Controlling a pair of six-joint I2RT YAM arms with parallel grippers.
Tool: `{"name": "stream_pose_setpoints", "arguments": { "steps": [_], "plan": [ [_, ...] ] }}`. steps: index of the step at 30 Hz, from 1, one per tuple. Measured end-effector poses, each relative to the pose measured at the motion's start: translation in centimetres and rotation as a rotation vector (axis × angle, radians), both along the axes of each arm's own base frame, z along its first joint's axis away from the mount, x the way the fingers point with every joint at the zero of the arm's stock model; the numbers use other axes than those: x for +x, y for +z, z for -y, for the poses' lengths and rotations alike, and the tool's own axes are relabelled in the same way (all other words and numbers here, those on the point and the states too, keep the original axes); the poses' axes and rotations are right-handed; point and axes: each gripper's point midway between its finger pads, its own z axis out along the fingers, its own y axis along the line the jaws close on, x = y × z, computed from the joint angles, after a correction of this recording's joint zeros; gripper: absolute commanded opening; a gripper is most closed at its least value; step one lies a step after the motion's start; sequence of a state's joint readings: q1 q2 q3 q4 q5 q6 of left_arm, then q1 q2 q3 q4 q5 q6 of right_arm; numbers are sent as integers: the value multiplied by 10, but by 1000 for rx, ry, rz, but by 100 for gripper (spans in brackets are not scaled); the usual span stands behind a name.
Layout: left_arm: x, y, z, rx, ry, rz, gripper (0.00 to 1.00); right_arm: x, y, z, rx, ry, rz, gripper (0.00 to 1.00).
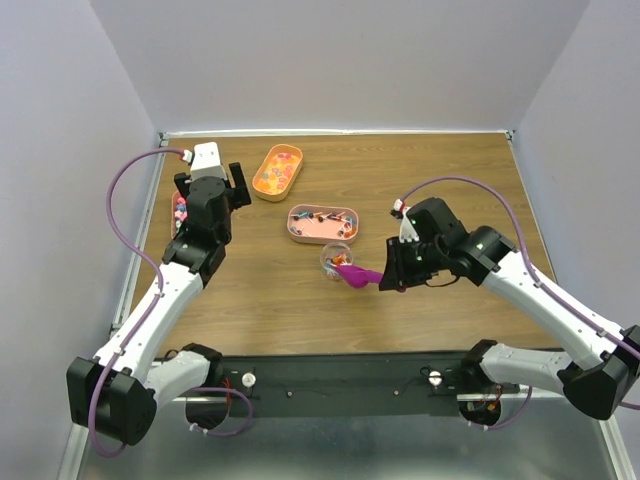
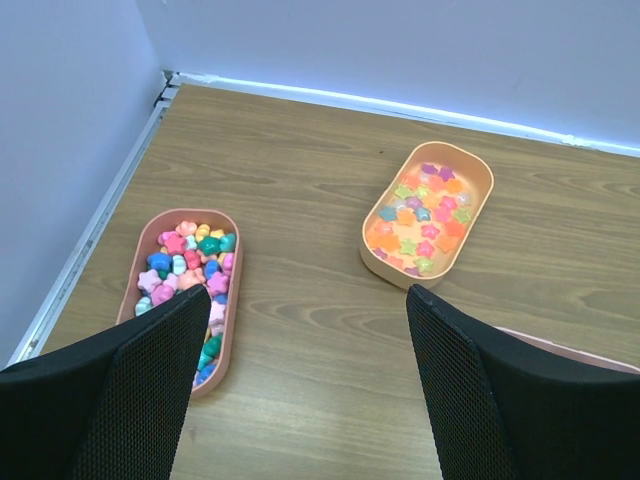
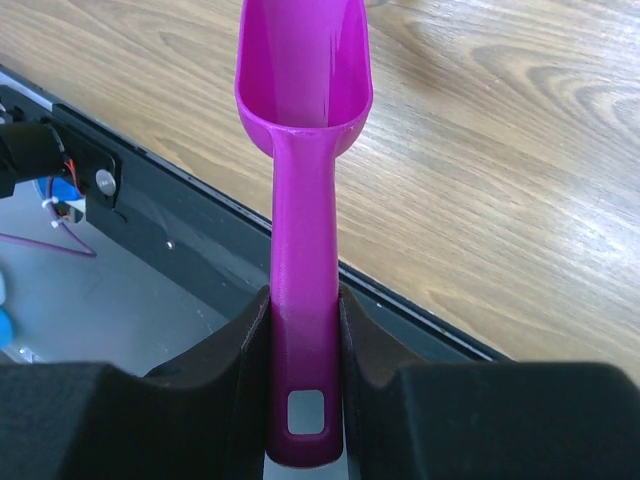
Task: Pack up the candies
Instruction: Place the fake candies in the packing bottle, then place the spatula at the center of the board.
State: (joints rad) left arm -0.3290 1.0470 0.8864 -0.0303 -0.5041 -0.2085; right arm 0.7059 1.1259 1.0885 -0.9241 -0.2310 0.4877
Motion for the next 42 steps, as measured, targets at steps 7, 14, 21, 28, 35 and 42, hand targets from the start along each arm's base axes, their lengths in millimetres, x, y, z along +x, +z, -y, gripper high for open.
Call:
{"name": "stream_pose_setpoints", "arguments": {
  "steps": [7,14,21,28,35,42],
  "plan": [
    [-2,3,-3,-1,7,9,87,5,7,-2,-37,19,-12,1],
    [-3,5,-5,-4,9,17,87,11,19,-1,-25,70,78,1],
    [-3,5,-6,-4,12,19,87,19,38,5,79,124,367,1],
    [-4,4,-6,-3,12,16,87,58,30,38,7,-74,648,1],
    [-3,3,-6,-4,9,16,87,88,-32,76,-142,-355,683,1],
    [-1,-1,-2,-2,-6,2,87,116,-56,101,-230,-603,739,10]
  ]
}}
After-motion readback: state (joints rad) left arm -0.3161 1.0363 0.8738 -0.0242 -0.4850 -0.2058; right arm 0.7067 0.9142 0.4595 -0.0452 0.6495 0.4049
